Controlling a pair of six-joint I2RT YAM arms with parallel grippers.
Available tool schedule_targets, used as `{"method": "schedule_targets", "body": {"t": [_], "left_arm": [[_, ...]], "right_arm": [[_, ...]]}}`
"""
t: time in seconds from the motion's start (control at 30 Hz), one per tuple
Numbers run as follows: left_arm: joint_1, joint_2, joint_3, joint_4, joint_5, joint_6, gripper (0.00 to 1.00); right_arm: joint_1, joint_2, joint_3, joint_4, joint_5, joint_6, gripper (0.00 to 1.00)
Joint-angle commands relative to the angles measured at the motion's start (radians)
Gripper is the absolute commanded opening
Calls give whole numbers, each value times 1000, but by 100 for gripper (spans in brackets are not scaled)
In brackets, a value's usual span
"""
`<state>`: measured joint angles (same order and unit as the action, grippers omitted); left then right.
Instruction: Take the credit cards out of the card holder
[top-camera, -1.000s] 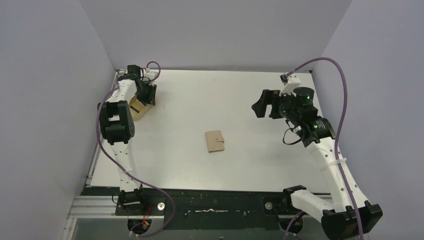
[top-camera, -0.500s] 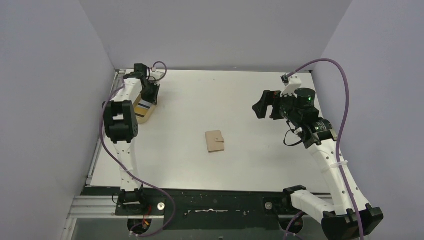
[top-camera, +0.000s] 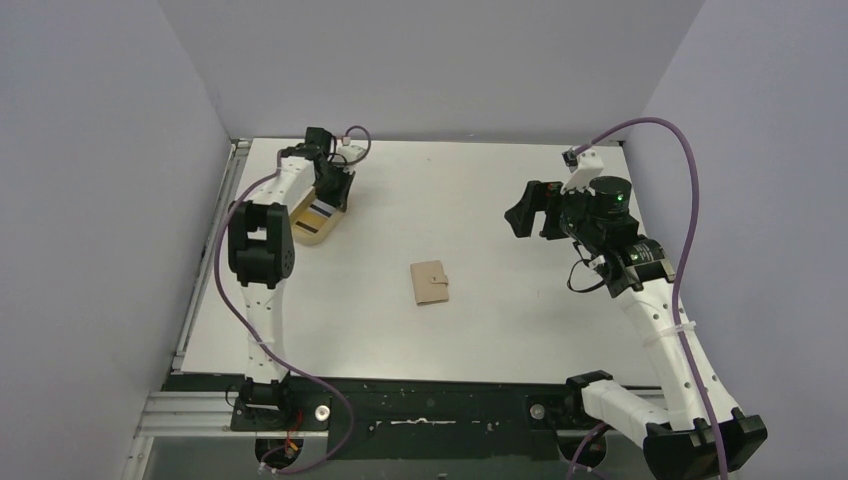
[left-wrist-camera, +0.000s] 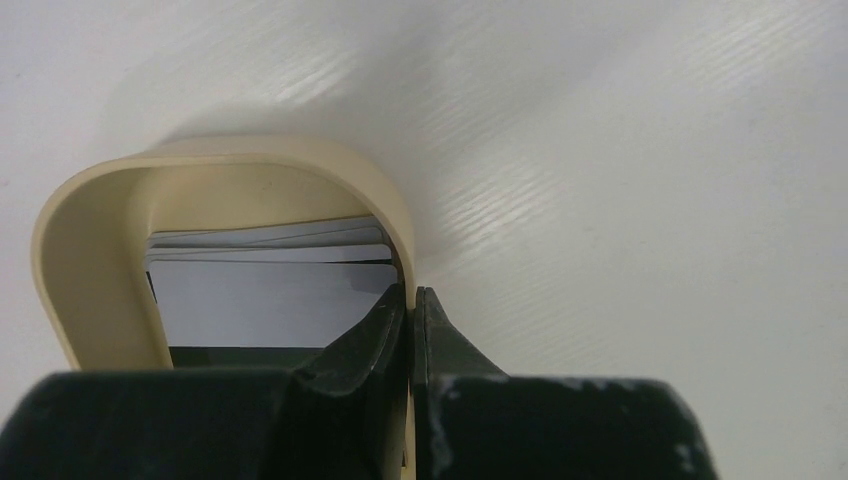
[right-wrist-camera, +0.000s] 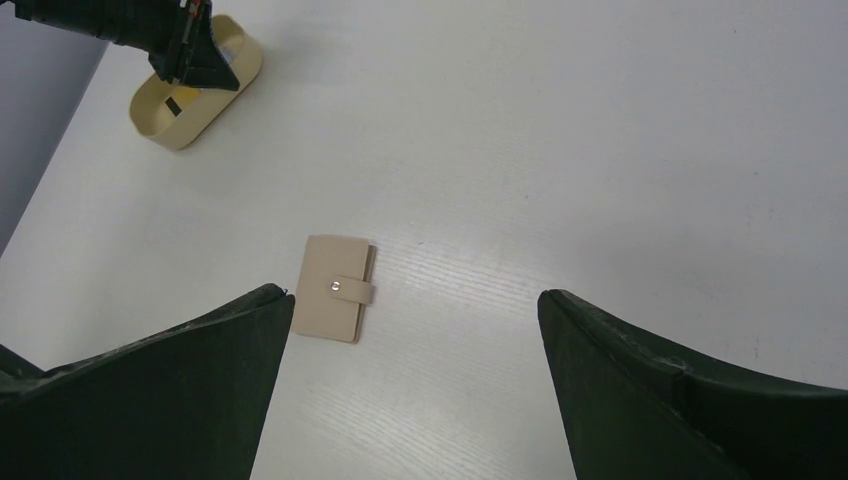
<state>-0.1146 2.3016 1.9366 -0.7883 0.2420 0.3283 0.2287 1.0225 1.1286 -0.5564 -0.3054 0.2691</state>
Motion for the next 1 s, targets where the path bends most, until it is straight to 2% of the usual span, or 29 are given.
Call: {"method": "schedule_targets", "body": {"t": [0.0, 0.5, 0.7, 0.97], "left_arm": [[-67, -61, 68, 29, 75, -5, 0], [-323, 16, 252, -20, 47, 19, 0], [-370, 48, 283, -30, 53, 16, 0], [-428, 141, 393, -125, 31, 92, 0]], "right_arm": [[-4, -37, 3, 15, -17, -7, 100], [-4, -68, -8, 0, -37, 3, 100], [-4, -98, -17, -14, -32, 2, 100], [-5, -129, -34, -21, -32, 10, 100]]}}
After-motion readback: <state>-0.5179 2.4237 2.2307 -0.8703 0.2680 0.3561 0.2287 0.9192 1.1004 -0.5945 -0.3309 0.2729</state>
